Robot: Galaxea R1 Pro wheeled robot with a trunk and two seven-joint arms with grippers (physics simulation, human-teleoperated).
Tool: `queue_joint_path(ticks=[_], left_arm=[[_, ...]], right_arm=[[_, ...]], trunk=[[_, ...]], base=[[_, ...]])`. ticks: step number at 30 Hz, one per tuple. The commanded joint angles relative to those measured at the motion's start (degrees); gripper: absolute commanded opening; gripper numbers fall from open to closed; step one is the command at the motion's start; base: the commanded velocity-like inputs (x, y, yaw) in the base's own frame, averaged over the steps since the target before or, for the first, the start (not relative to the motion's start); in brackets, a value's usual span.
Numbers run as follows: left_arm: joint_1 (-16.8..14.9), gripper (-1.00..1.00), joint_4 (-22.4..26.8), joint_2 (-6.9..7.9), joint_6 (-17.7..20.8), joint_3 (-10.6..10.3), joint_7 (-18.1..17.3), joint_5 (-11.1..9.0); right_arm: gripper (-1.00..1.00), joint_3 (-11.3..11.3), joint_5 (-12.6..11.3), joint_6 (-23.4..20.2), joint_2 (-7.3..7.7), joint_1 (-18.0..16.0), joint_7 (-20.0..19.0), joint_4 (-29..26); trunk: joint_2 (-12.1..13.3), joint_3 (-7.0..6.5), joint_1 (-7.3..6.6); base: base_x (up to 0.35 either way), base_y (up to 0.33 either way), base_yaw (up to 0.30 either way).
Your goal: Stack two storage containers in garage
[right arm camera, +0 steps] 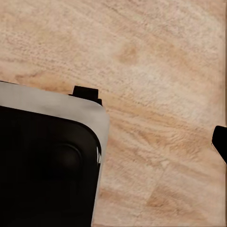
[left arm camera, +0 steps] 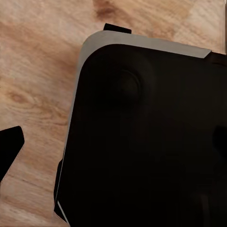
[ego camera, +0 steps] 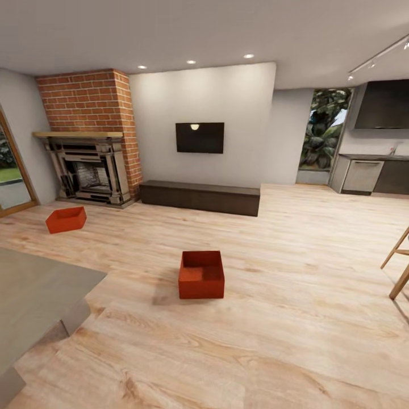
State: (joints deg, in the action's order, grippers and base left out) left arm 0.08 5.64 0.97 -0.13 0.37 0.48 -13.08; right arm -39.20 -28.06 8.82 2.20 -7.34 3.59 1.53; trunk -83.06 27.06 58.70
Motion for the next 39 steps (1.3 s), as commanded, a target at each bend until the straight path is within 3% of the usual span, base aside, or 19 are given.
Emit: queue_joint_path(ticks=[1, 39], left_arm=[[0.0, 1.0, 0.1, 0.03, 0.0, 0.0, 0.0, -0.3], [0.0, 1.0, 0.1, -0.09, 0.0, 0.1, 0.0, -0.2]], right_arm=[[1.0, -0.5, -0.5, 0.3, -0.04, 0.0, 0.0, 0.1], [1.0, -0.5, -0.5, 0.3, -0.09, 0.0, 0.1, 0.1]], trunk=[[0.0, 0.05, 0.03], [0.0, 0.05, 0.03]], base=[[0.325, 0.0, 0.0], [0.325, 0.0, 0.0]])
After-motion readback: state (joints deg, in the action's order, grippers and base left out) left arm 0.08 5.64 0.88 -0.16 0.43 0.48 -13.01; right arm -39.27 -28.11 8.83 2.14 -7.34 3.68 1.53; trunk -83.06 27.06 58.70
